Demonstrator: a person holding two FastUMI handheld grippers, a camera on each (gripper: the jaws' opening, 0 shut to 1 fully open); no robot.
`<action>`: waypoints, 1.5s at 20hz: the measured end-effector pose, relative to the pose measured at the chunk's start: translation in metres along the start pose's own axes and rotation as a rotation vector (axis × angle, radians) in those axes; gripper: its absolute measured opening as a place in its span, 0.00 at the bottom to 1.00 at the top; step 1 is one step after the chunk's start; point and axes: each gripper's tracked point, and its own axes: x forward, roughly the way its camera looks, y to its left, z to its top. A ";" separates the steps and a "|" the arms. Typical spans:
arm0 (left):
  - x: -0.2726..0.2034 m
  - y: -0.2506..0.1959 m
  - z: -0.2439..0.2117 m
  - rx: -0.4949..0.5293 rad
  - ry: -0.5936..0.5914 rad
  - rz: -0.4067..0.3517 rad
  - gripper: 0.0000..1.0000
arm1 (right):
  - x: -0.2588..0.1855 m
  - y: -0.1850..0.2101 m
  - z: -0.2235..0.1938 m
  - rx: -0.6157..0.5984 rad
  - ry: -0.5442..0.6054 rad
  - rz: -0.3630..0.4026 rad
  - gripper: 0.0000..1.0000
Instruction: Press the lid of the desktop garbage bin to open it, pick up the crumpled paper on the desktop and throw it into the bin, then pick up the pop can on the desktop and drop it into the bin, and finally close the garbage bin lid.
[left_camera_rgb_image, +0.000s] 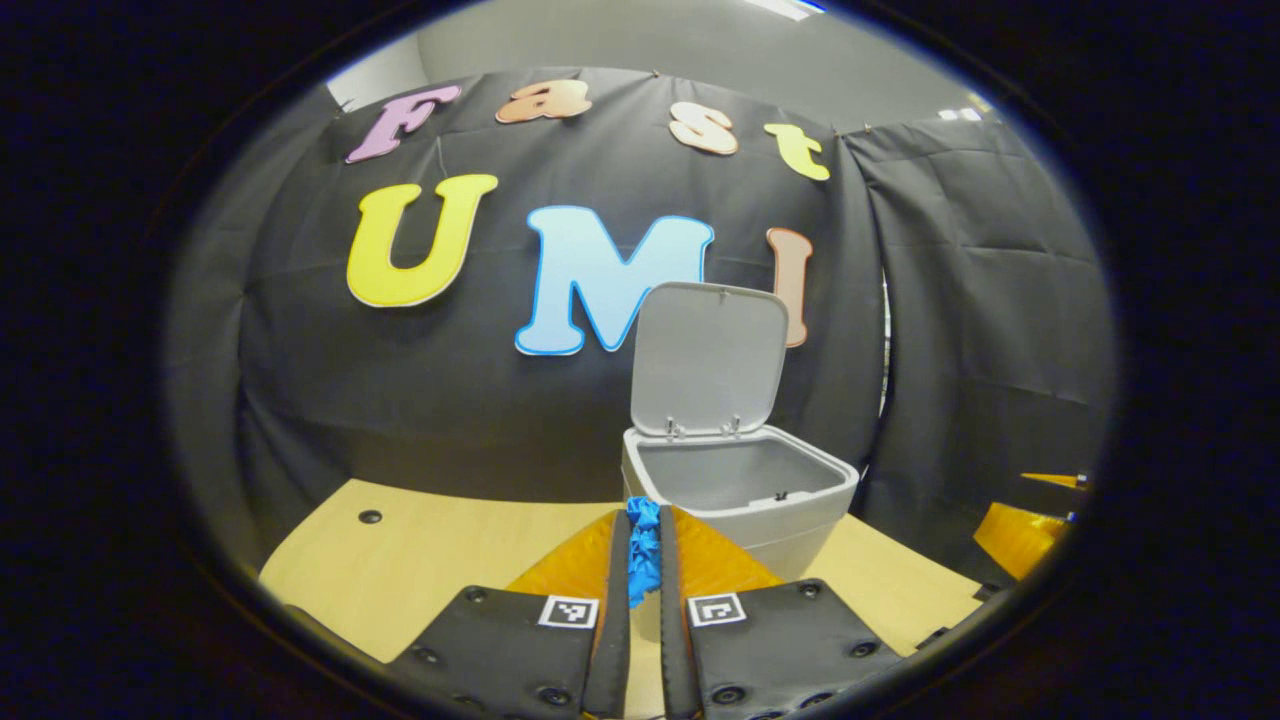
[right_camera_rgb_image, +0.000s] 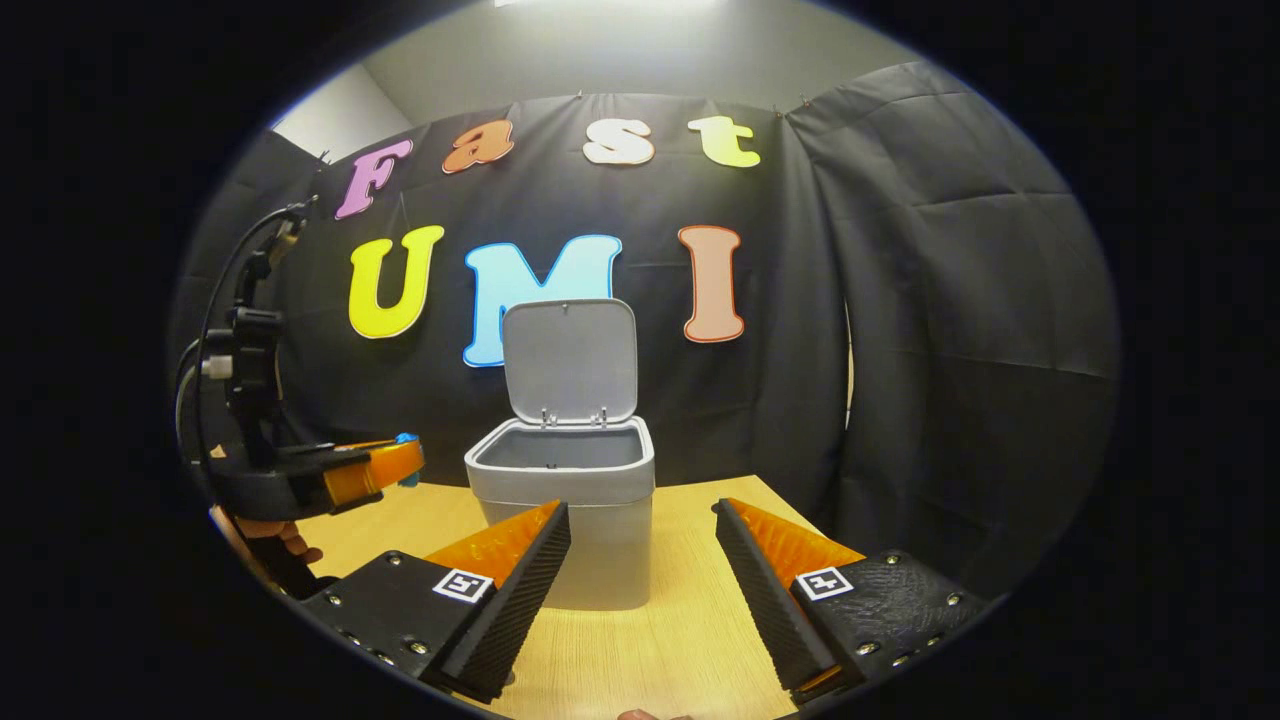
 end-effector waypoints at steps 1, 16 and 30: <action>0.006 -0.004 0.002 0.003 -0.003 -0.003 0.20 | 0.001 -0.001 -0.001 0.000 0.004 -0.005 0.94; 0.093 -0.037 0.001 0.080 0.008 -0.071 0.29 | 0.013 -0.011 -0.003 -0.006 0.032 -0.087 0.95; 0.104 -0.050 0.010 0.096 -0.007 -0.137 0.87 | 0.011 -0.011 0.000 -0.024 0.029 -0.134 0.95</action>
